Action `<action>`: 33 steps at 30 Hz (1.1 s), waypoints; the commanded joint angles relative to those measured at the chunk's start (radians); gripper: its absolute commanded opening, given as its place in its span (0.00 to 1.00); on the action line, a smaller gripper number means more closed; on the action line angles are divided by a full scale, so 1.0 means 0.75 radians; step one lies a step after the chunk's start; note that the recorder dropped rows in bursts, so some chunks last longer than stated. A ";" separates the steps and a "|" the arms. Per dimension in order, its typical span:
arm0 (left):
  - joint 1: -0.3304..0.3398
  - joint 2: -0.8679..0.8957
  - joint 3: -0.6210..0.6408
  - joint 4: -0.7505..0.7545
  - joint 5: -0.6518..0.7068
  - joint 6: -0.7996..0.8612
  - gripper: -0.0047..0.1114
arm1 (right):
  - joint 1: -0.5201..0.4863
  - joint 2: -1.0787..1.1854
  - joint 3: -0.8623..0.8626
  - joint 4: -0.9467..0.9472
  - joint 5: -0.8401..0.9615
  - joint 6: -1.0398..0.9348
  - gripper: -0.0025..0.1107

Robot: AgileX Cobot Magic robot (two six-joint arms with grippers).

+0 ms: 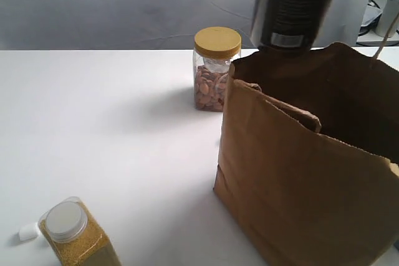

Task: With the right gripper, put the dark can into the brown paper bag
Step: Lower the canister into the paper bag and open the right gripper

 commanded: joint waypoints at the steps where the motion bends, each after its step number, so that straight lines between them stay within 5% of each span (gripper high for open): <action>1: -0.008 -0.005 0.005 0.003 -0.003 -0.005 0.04 | -0.086 -0.161 0.200 0.007 -0.083 0.011 0.02; 14: -0.008 -0.005 0.005 0.003 -0.003 -0.005 0.04 | -0.331 -0.338 0.730 0.291 -0.481 -0.150 0.04; 16: -0.008 -0.005 0.005 0.003 -0.003 -0.005 0.04 | -0.344 -0.338 0.798 0.309 -0.554 -0.150 0.12; 21: -0.008 -0.005 0.005 0.003 -0.003 -0.005 0.04 | -0.397 -0.335 0.919 0.367 -0.629 -0.150 0.63; 23: -0.008 -0.005 0.005 0.003 -0.003 -0.005 0.04 | -0.397 -0.335 0.922 0.373 -0.632 -0.147 0.72; 29: -0.008 -0.005 0.005 0.003 -0.003 -0.005 0.04 | -0.397 -0.369 0.922 0.393 -0.654 -0.144 0.71; 33: -0.008 -0.005 0.005 0.003 -0.003 -0.005 0.04 | -0.424 -0.492 0.853 0.388 -0.655 -0.141 0.46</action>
